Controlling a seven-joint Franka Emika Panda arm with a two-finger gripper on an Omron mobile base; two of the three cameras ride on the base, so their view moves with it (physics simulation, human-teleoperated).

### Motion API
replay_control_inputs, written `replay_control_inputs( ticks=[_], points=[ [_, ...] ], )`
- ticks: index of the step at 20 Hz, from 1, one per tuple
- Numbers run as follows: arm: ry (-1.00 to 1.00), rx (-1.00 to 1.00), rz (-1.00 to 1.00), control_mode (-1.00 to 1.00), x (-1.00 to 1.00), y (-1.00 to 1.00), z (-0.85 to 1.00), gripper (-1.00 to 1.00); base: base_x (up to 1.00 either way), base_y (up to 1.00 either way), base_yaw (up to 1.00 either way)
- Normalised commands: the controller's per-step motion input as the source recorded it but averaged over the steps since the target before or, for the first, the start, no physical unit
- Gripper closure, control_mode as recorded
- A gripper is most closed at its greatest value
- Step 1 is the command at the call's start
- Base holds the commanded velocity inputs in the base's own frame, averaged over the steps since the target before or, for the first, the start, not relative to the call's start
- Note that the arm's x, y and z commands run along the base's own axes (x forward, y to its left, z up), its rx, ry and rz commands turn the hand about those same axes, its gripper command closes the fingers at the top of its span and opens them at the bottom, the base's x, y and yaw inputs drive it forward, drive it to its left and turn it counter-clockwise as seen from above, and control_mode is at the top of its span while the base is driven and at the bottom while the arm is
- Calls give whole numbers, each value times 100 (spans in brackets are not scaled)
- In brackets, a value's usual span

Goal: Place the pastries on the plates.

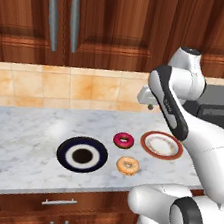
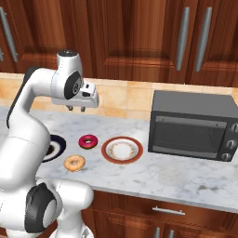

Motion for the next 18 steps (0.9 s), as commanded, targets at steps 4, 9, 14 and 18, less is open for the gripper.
replay_control_inputs(
  ticks=[4,9,14,18],
  points=[
    [3,-1,0,-100,-35,0,-32,-100,0,0,0],
    [9,-5,0,-100,-56,1,-69,-100,0,0,0],
    [12,-3,0,-100,-11,3,-75,-100,0,0,0],
    [23,0,0,-100,0,17,-84,-100,0,0,0]
  ],
)
